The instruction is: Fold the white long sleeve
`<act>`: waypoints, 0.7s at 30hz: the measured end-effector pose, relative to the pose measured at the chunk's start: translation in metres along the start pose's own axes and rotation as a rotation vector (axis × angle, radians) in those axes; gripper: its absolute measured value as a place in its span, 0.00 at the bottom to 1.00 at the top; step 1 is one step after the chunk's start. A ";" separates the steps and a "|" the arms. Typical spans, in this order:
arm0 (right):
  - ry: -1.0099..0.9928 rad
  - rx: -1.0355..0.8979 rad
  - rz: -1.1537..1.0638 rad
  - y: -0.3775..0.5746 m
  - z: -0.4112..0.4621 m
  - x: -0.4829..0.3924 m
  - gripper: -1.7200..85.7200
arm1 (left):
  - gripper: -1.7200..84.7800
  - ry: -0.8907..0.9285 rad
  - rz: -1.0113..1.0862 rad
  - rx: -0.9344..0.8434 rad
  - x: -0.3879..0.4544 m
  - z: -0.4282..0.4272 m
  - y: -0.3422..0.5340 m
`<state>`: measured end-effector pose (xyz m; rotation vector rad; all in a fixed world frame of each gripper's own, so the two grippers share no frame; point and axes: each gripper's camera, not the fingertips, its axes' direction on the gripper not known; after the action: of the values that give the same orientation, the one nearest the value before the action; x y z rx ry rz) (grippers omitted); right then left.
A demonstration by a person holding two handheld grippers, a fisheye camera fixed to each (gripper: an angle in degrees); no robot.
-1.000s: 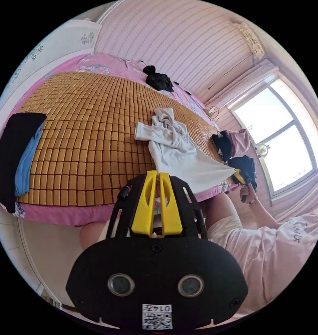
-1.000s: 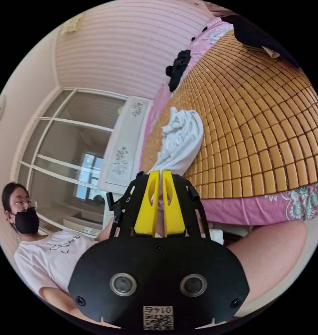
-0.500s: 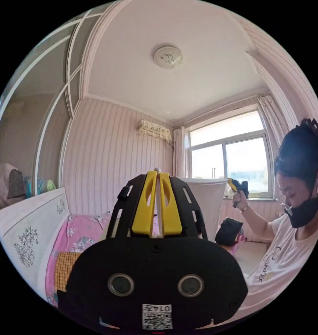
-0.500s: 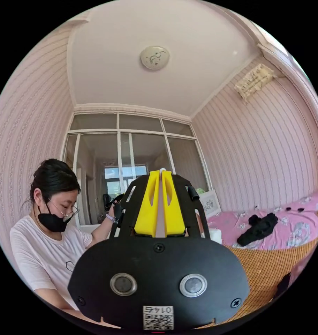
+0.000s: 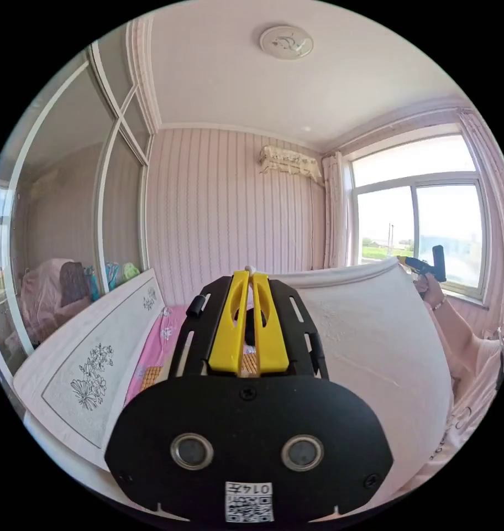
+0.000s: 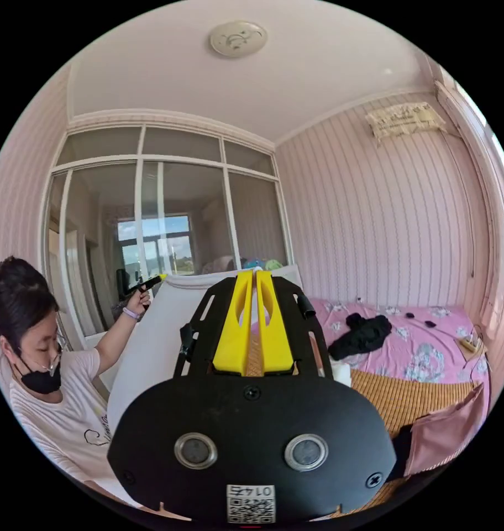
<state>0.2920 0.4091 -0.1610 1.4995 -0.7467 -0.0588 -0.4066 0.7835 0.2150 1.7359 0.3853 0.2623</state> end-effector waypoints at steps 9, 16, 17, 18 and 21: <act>-0.133 0.253 0.267 -0.085 0.022 0.084 0.02 | 0.01 -0.129 -0.051 0.092 0.012 0.080 -0.077; -0.130 0.206 0.062 -0.060 0.038 0.104 0.02 | 0.01 -0.095 0.063 0.169 0.012 0.082 -0.060; -0.119 0.171 0.074 -0.046 0.046 0.114 0.02 | 0.01 -0.088 0.076 0.090 0.004 0.101 -0.032; -0.099 0.098 0.111 -0.015 0.064 0.134 0.03 | 0.01 -0.090 0.079 0.049 0.000 0.112 -0.015; -0.037 -0.085 0.249 0.080 0.112 0.191 0.03 | 0.01 -0.073 0.012 -0.206 -0.031 0.176 0.087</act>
<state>0.3548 0.2304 -0.0222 1.3187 -0.9445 0.0696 -0.3583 0.5977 0.2665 1.5412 0.2848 0.2384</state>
